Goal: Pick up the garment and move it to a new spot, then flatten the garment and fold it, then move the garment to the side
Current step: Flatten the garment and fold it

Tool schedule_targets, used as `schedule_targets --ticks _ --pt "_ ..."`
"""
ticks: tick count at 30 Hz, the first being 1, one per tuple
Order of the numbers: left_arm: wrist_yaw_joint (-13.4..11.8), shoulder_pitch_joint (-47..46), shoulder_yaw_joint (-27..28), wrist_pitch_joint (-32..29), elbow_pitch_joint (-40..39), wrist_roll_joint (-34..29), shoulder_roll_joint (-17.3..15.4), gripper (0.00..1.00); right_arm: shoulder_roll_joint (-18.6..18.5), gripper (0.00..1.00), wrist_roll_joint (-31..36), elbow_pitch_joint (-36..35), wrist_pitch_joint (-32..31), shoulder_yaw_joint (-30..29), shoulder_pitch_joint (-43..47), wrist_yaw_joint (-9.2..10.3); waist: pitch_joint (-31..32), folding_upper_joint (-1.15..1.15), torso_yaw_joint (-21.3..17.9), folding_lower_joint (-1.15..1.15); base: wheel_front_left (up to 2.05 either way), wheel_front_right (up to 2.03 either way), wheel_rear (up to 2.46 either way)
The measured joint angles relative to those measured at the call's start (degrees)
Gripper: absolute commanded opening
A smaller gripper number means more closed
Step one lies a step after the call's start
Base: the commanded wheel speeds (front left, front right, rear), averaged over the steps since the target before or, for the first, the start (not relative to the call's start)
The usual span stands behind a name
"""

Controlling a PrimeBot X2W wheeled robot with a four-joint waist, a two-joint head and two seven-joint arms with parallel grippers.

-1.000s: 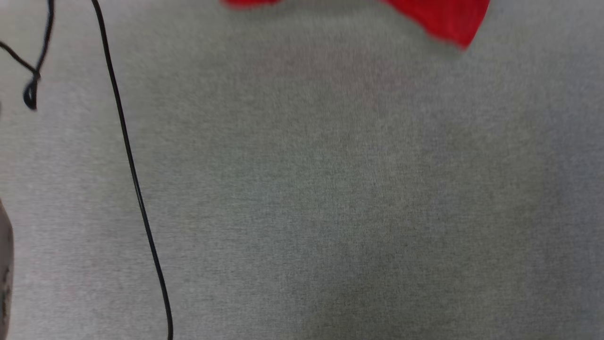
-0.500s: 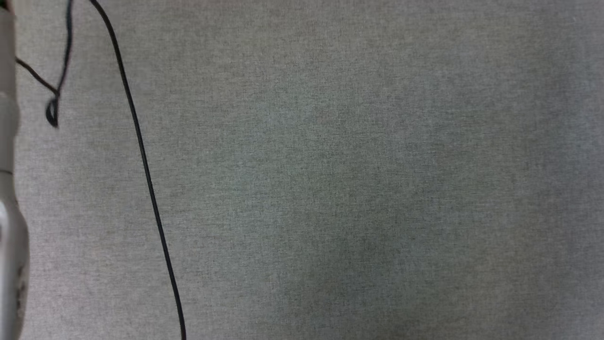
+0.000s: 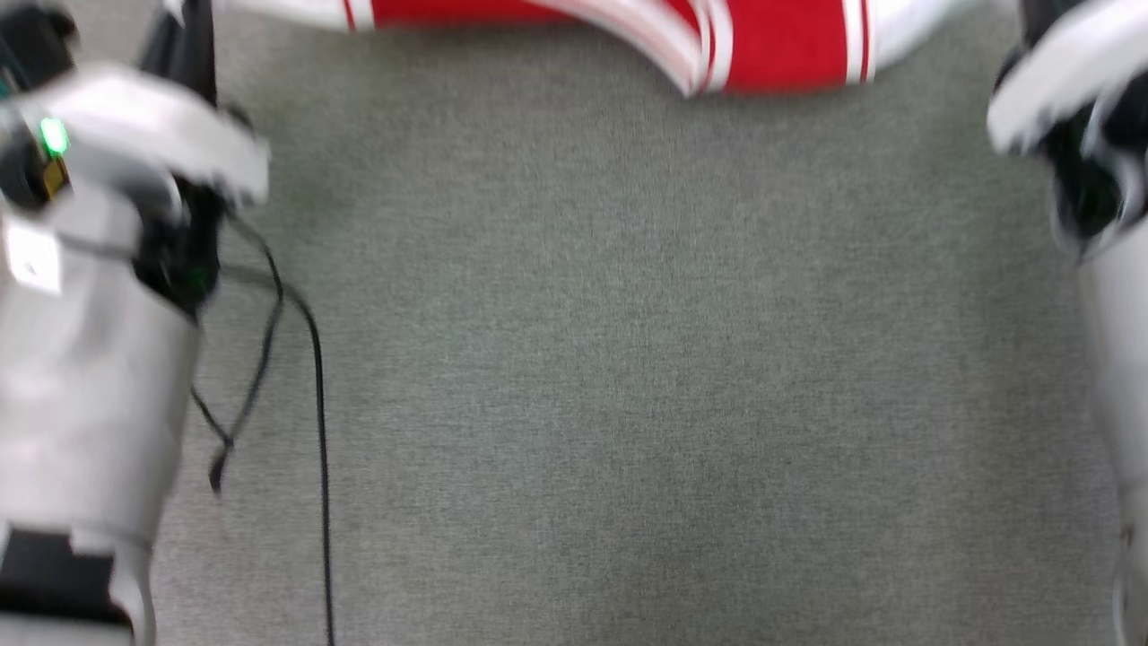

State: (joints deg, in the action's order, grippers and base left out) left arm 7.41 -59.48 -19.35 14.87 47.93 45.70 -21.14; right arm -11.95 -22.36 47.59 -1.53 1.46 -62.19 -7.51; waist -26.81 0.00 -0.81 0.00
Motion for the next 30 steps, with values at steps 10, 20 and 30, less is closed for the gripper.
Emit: schedule_targets --ticks 10,20,30 --pt "-0.76 25.32 6.17 0.03 -12.21 -0.97 -1.26 0.0 -1.77 0.0 -3.32 -10.4 -1.81 -0.62 25.64 -0.02 9.44 0.0 1.07 -0.01 0.0 0.0 0.0" --pt "-5.55 49.31 8.56 0.0 -22.93 -3.14 -0.12 0.0 0.1 0.0 -2.11 -25.01 -7.42 -7.38 50.42 -0.04 19.28 0.0 1.57 -0.02 0.0 0.0 0.0" --pt "-10.45 66.95 7.51 -3.43 -31.84 -1.86 0.14 0.0 6.58 0.0 1.48 -41.17 -15.32 -16.1 71.47 -0.04 27.32 0.01 2.53 -0.03 0.0 0.0 0.0"
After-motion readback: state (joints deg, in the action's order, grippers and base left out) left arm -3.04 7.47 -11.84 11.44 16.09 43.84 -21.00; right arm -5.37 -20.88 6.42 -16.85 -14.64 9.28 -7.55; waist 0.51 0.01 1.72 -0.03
